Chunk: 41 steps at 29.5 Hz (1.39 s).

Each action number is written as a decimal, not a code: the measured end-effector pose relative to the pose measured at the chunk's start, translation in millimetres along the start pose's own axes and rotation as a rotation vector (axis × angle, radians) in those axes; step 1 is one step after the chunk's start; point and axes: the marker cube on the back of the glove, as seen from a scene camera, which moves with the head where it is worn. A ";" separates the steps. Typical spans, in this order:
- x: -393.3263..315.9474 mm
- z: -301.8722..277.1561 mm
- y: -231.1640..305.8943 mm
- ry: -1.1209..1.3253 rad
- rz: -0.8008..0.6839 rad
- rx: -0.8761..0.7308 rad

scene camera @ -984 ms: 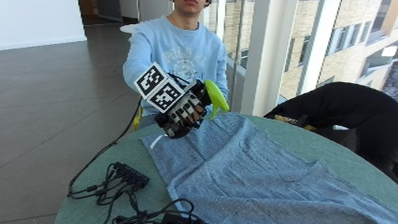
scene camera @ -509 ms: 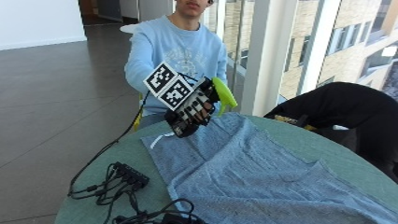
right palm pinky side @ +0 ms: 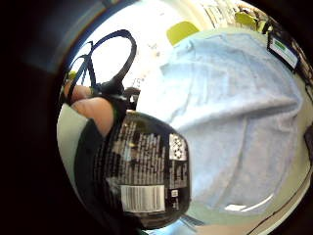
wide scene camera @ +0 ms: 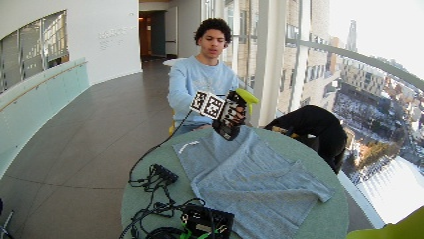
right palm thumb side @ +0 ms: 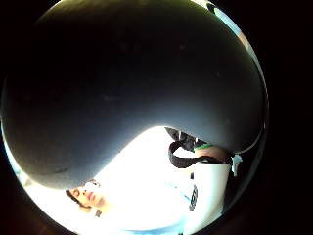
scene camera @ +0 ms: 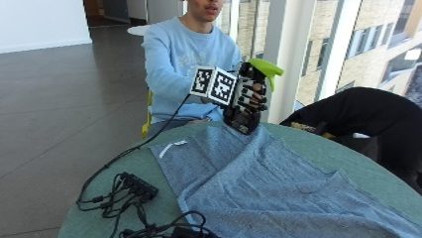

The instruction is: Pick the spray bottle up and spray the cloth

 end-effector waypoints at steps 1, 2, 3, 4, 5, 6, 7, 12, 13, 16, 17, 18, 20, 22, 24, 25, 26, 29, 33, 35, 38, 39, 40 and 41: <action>-4.6 11.3 -3.5 -0.023 -0.024 0.005; -8.3 22.5 -7.0 -0.042 -0.046 0.008; -11.4 33.4 -10.4 -0.058 -0.065 0.011; -13.9 43.7 -13.8 -0.071 -0.082 0.013; -16.1 53.4 -17.2 -0.082 -0.096 0.017; -18.0 62.7 -20.8 -0.092 -0.109 0.021; -19.8 71.8 -24.5 -0.102 -0.120 0.026; -29.2 118.2 -41.5 -0.161 -0.166 0.056; -31.1 127.8 -44.0 -0.172 -0.172 0.062; -35.5 154.6 -51.5 -0.190 -0.189 0.067; -36.2 163.2 -54.4 -0.188 -0.196 0.067; -36.5 171.7 -57.3 -0.184 -0.203 0.067; -35.7 188.3 -62.1 -0.171 -0.217 0.074; -33.7 202.9 -65.3 -0.162 -0.227 0.082; -31.5 213.3 -67.0 -0.165 -0.229 0.084; -30.4 216.9 -67.6 -0.168 -0.228 0.082; -29.4 219.7 -68.2 -0.169 -0.227 0.080; -26.6 224.4 -69.6 -0.165 -0.224 0.079; -22.0 226.5 -70.0 -0.167 -0.214 0.089; -19.5 225.8 -71.1 -0.174 -0.203 0.100; -16.7 224.9 -71.7 -0.175 -0.189 0.109; -16.0 224.5 -71.4 -0.169 -0.190 0.108; -15.4 223.8 -70.8 -0.159 -0.193 0.106; -14.8 222.6 -70.0 -0.146 -0.198 0.105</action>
